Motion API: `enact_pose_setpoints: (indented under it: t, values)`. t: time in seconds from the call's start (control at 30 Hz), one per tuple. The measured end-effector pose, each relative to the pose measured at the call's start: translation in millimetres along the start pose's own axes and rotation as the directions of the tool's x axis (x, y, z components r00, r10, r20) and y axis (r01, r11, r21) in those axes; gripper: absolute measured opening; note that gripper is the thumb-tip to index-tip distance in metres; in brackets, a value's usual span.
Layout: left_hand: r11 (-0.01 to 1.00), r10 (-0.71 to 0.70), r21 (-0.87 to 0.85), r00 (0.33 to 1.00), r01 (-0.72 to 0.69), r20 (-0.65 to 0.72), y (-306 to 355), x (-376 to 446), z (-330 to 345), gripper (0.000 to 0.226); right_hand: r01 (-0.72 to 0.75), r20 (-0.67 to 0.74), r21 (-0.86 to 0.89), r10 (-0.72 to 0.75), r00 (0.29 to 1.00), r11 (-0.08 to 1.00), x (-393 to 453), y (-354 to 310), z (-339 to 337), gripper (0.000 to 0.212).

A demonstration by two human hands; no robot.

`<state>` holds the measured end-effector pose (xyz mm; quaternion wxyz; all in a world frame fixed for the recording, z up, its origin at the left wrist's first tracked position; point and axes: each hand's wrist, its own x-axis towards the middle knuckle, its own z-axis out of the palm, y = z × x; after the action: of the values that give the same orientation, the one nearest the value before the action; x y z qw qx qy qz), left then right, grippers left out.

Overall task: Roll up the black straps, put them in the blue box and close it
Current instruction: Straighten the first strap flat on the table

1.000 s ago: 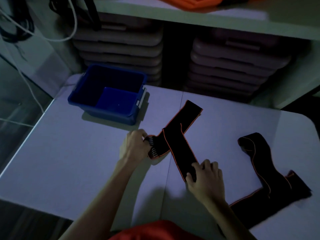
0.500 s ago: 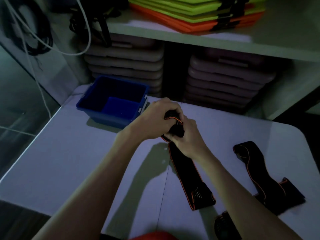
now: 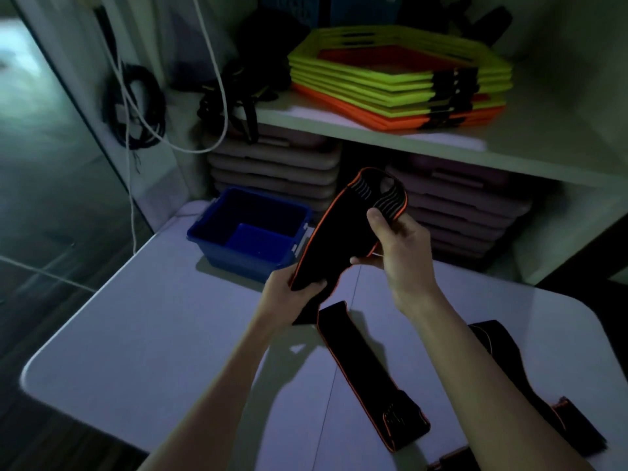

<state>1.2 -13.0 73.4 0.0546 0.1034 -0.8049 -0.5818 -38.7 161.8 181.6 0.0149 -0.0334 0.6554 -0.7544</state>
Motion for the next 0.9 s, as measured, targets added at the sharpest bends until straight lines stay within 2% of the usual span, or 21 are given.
enact_pose_setpoints:
  t: [0.07, 0.17, 0.27, 0.33, 0.4, 0.5, 0.6, 0.77, 0.9]
  values:
    - [0.999, -0.044, 0.0, 0.999, 0.044, 0.027, -9.8, -6.1, -15.4, 0.022, -0.073, -0.049, 0.05, 0.076, 0.996, 0.996, 4.6, 7.4, -7.5, 0.019]
    - [0.979, -0.205, 0.02, 0.974, 0.204, 0.097, -32.0, -21.1, -42.9, 0.022, -0.241, -0.081, 0.072, 0.246, 0.966, 0.968, 11.5, 30.8, -19.5, 0.023]
    - [0.936, -0.33, 0.178, 0.934, 0.305, 0.135, -64.7, -36.3, -63.0, 0.036, -0.467, -0.085, -0.01, 0.464, 0.882, 0.884, 13.4, 70.7, -25.7, 0.018]
    - [0.902, -0.387, 0.26, 0.913, 0.345, 0.132, -86.3, -45.7, -72.2, 0.029, -0.563, -0.119, -0.111, 0.551, 0.826, 0.819, 11.8, 100.0, -26.4, 0.016]
    - [0.869, -0.428, 0.339, 0.891, 0.361, 0.149, -105.6, -56.1, -79.0, 0.024, -0.623, -0.123, -0.107, 0.611, 0.782, 0.775, 11.0, 125.6, -23.2, 0.021]
    - [0.823, -0.459, 0.396, 0.887, 0.407, 0.043, -126.6, -71.0, -85.1, 0.032, -0.653, -0.134, -0.124, 0.639, 0.757, 0.747, 12.4, 150.3, -12.6, 0.021]
    - [0.79, -0.466, 0.403, 0.88, 0.461, -0.093, -134.8, -80.3, -86.0, 0.025, -0.632, -0.131, -0.175, 0.618, 0.775, 0.755, 20.3, 162.7, 0.9, 0.016]
    - [0.838, -0.45, 0.219, 0.86, 0.5, -0.239, -142.6, -85.3, -86.6, 0.023, -0.614, -0.168, -0.203, 0.591, 0.789, 0.763, 29.8, 174.0, 11.4, 0.013]
    - [0.855, -0.473, 0.091, 0.84, 0.51, -0.268, -135.2, -88.3, -78.8, 0.028, -0.619, -0.215, -0.206, 0.582, 0.784, 0.758, 22.2, 184.3, 2.4, 0.012]
